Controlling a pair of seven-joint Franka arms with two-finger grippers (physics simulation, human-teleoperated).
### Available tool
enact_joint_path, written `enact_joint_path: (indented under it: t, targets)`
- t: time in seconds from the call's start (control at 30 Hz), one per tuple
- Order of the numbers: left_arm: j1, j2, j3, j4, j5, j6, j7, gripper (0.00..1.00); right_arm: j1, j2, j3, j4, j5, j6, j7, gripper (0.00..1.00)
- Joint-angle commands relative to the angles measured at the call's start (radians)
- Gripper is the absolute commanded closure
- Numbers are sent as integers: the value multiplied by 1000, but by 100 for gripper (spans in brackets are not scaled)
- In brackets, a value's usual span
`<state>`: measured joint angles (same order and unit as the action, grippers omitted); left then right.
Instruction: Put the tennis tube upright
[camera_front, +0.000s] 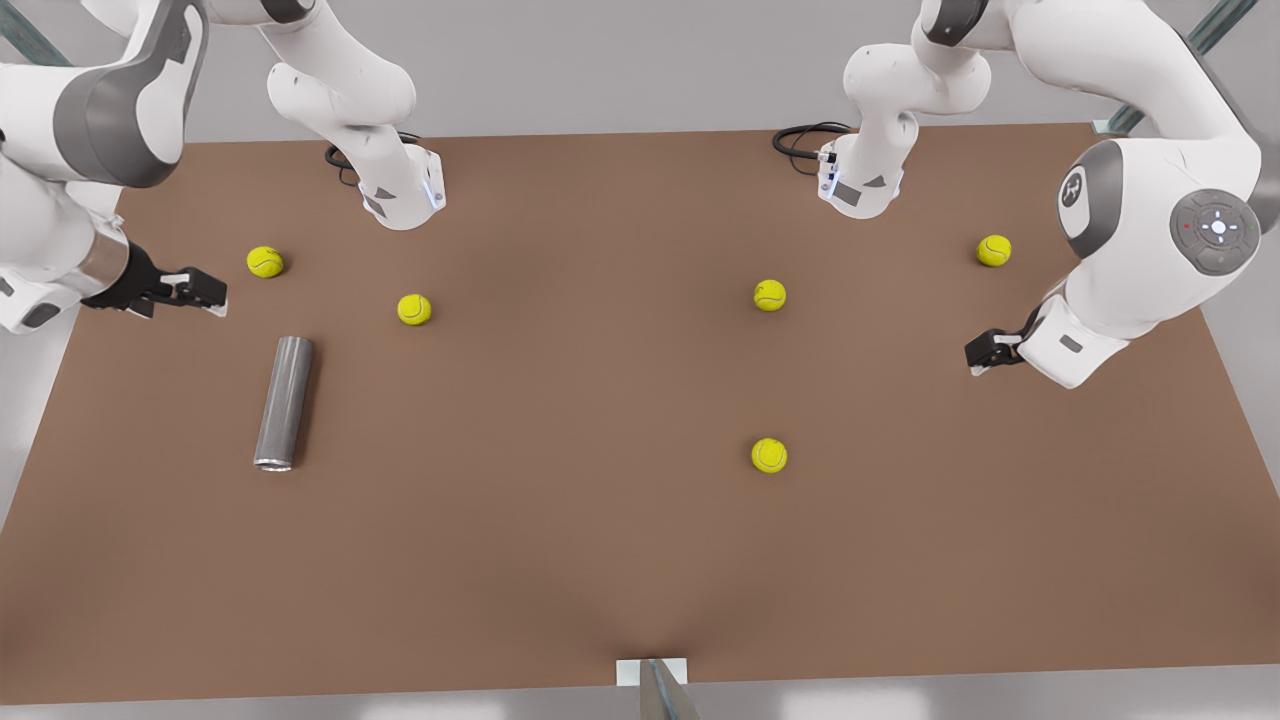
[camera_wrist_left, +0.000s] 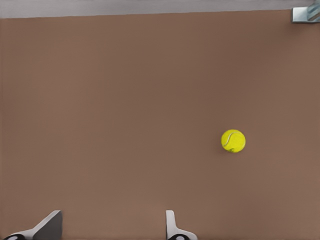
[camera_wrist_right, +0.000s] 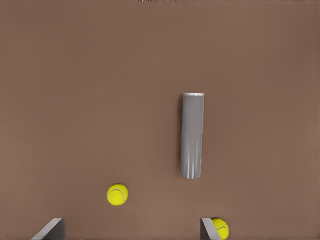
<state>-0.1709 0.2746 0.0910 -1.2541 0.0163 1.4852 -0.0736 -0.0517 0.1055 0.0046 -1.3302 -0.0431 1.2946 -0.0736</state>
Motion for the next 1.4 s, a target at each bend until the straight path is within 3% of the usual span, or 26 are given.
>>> enact_joint_path:
  t: [0.0, 0.13, 0.3, 0.43, 0.5, 0.77, 0.87, 1.03, 1.37]
  targets:
    - [-1, -2, 1, 1, 4, 6, -11, 0, 1, 2, 0, 0, -6, 15, -21, 0]
    - [-1, -2, 1, -1, 4, 4, -12, 0, -16, 79, -12, -20, -57, 41, -23, 0]
    - [-1, 5, 0, -2, 13, 4, -17, 0, -69, 83, -28, -303, -58, 383, -21, 0]
    - [-2, 8, 0, -2, 11, -2, -20, 0, -69, 92, -98, -550, -44, 728, -20, 0]
    - [-2, 8, 0, -2, 11, -2, -20, 0, -69, 85, -149, -641, -46, 782, -26, 0]
    - [-2, 12, 0, -4, 11, -2, -23, 0, -62, 253, -146, -661, 11, 1066, -54, 0]
    - [-2, 17, 0, -4, 11, -2, -26, 0, -68, 243, -146, -779, 17, 1174, -54, 0]
    - [-2, 18, 0, -4, 11, -2, -26, 0, -94, 211, -149, -860, 17, 1178, -91, 0]
    - [-2, 24, 0, -4, 13, 0, -31, 0, -99, 312, -150, -859, 20, 1198, -91, 0]
